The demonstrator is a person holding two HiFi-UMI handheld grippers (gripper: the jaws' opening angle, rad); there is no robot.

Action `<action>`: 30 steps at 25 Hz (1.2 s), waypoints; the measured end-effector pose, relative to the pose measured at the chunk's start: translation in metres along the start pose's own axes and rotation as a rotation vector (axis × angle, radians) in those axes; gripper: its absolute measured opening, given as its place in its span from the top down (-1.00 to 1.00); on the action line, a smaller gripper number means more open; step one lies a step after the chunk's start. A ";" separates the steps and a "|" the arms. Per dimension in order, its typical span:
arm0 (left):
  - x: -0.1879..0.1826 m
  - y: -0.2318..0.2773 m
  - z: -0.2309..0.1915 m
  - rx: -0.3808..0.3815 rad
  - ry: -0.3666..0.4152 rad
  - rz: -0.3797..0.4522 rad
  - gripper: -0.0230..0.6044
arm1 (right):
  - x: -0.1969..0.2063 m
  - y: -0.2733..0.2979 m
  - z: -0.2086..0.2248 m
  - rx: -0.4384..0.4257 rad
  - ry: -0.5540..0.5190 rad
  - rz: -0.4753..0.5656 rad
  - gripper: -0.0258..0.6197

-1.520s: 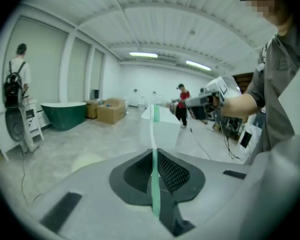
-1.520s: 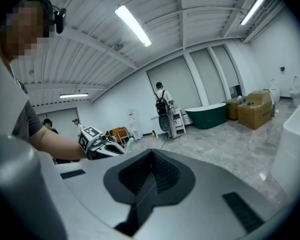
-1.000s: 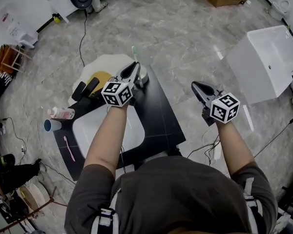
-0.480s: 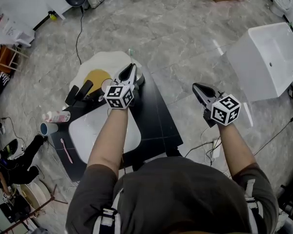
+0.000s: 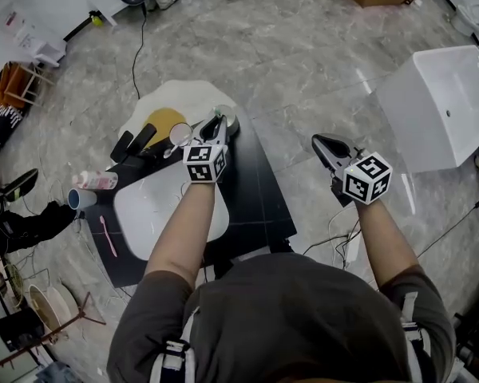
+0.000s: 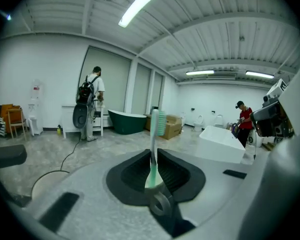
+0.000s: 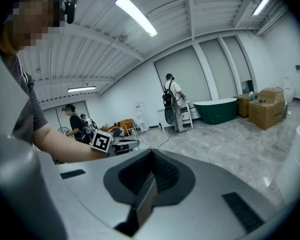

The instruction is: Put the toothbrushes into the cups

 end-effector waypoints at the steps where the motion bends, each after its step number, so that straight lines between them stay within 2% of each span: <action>1: 0.003 -0.001 0.001 -0.005 -0.009 -0.019 0.83 | 0.000 -0.001 0.000 -0.005 -0.002 -0.002 0.94; 2: 0.005 -0.001 0.002 -0.008 -0.020 -0.038 0.80 | -0.001 -0.002 0.000 -0.010 -0.005 -0.002 0.94; 4: 0.010 -0.005 0.005 -0.009 -0.043 -0.066 0.58 | -0.002 -0.006 -0.001 -0.017 -0.008 0.002 0.94; 7: 0.014 -0.018 0.010 -0.013 -0.072 -0.081 0.47 | -0.004 -0.014 -0.003 -0.028 -0.016 0.015 0.94; 12: 0.023 -0.057 0.022 -0.031 -0.147 -0.095 0.45 | -0.014 -0.028 -0.010 -0.056 -0.033 0.031 0.94; 17: 0.031 -0.124 0.029 -0.069 -0.160 -0.100 0.45 | -0.035 -0.034 -0.033 -0.119 -0.092 0.053 0.94; 23: 0.039 -0.243 0.002 -0.252 -0.219 -0.062 0.45 | -0.087 -0.008 -0.089 -0.276 -0.225 0.047 0.94; 30: 0.109 -0.370 -0.091 -0.455 -0.316 -0.086 0.45 | -0.098 0.070 -0.194 -0.408 -0.337 0.007 0.94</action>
Point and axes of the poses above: the fingertips, and each gripper's own axes: y forward along the fingers, z to its right, x out of its underside, the point moved 10 cm from there along -y, backward along the fingers, and after that the axes turned 10 degrees about -z, right-handed, at the moved point
